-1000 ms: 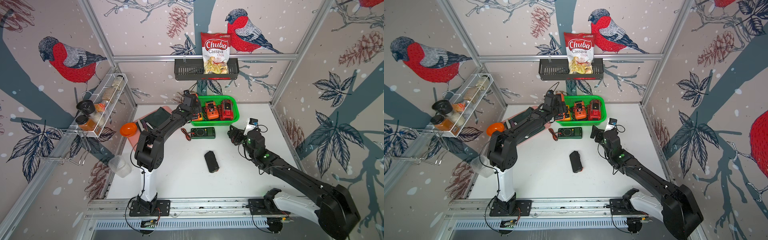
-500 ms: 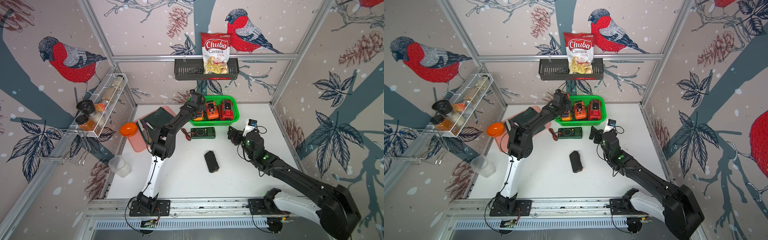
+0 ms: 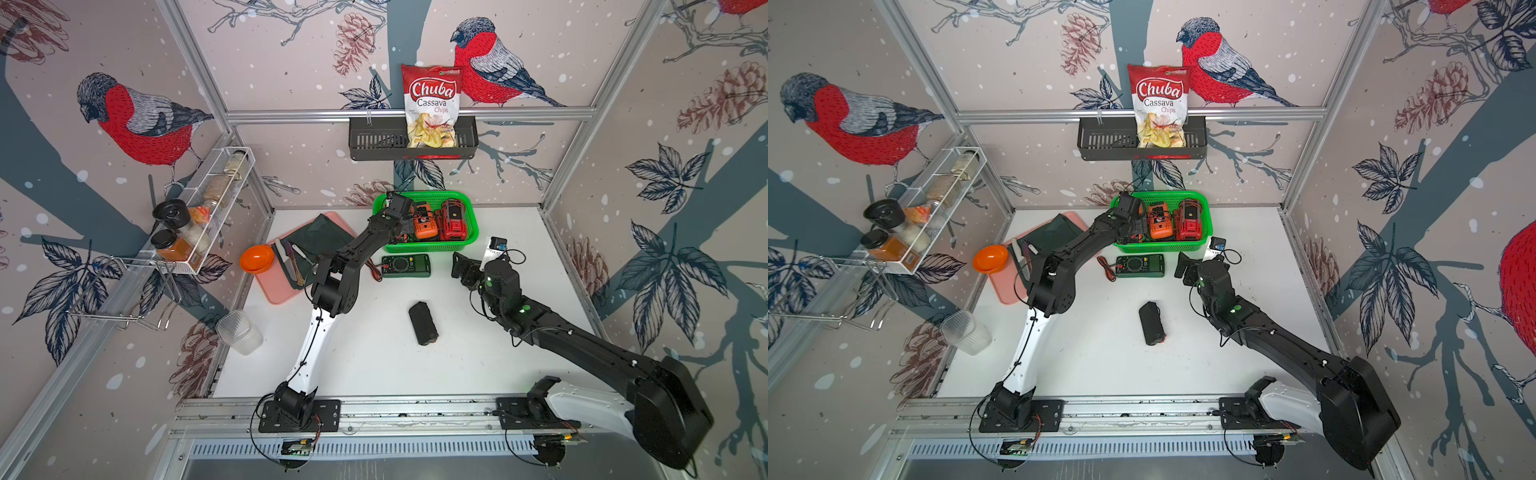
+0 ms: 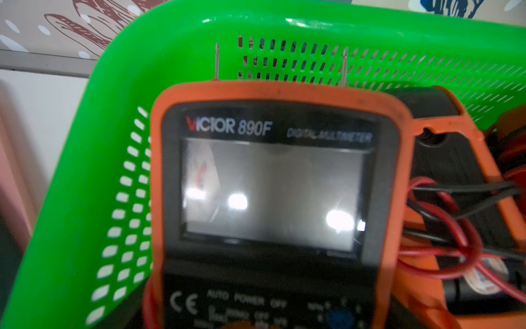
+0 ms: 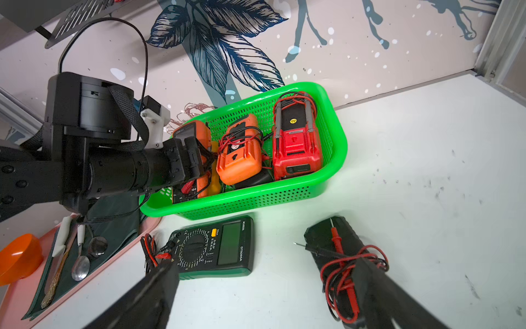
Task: Put the multimeter into the basket
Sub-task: Place the multimeter in the basket.
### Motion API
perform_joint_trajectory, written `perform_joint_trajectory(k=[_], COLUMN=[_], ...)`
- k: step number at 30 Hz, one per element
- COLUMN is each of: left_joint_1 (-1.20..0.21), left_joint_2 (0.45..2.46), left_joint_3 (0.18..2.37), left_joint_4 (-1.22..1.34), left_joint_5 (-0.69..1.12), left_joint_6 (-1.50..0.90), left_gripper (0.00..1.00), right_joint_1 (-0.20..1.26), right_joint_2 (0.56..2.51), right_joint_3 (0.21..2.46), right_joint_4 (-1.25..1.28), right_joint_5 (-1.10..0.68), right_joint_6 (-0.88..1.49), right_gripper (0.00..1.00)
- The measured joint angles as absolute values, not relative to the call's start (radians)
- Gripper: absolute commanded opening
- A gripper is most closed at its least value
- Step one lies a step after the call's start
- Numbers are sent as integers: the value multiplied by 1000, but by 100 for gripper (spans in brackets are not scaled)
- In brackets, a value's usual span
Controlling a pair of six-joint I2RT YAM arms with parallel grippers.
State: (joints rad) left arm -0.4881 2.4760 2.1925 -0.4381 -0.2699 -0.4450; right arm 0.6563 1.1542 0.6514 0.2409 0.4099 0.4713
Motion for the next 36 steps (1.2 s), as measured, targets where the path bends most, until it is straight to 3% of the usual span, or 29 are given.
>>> perform_joint_trajectory(k=[6, 8, 10, 12, 16, 18, 29, 36], left_joint_1=[-495, -495, -496, -496, -496, -496, -502, -517], left_joint_2=[2478, 2478, 2478, 2478, 2474, 2468, 2360, 2203], left_joint_3=[2193, 2193, 2193, 2193, 2193, 2193, 2180, 2017], left_joint_4=[-472, -482, -485, -486, -488, -493, -522, -504], left_joint_5=[-291, -294, -297, -297, -291, -287, -271, -262], left_joint_6=[-445, -445, -446, -446, -447, -449, -448, -448], left_gripper=[10, 26, 54, 73, 94, 98, 98, 98], right_joint_1=[656, 656, 651, 639, 586, 560, 427, 407], right_joint_2=[1170, 1172, 1175, 1181, 1200, 1211, 1228, 1245], right_joint_3=[672, 679, 686, 696, 722, 728, 733, 731], right_joint_4=[192, 177, 160, 146, 110, 93, 25, 6], right_joint_5=[452, 466, 477, 478, 455, 429, 234, 179], right_joint_6=[479, 488, 499, 500, 513, 522, 528, 503], right_gripper=[100, 100, 100, 100, 100, 100, 100, 97])
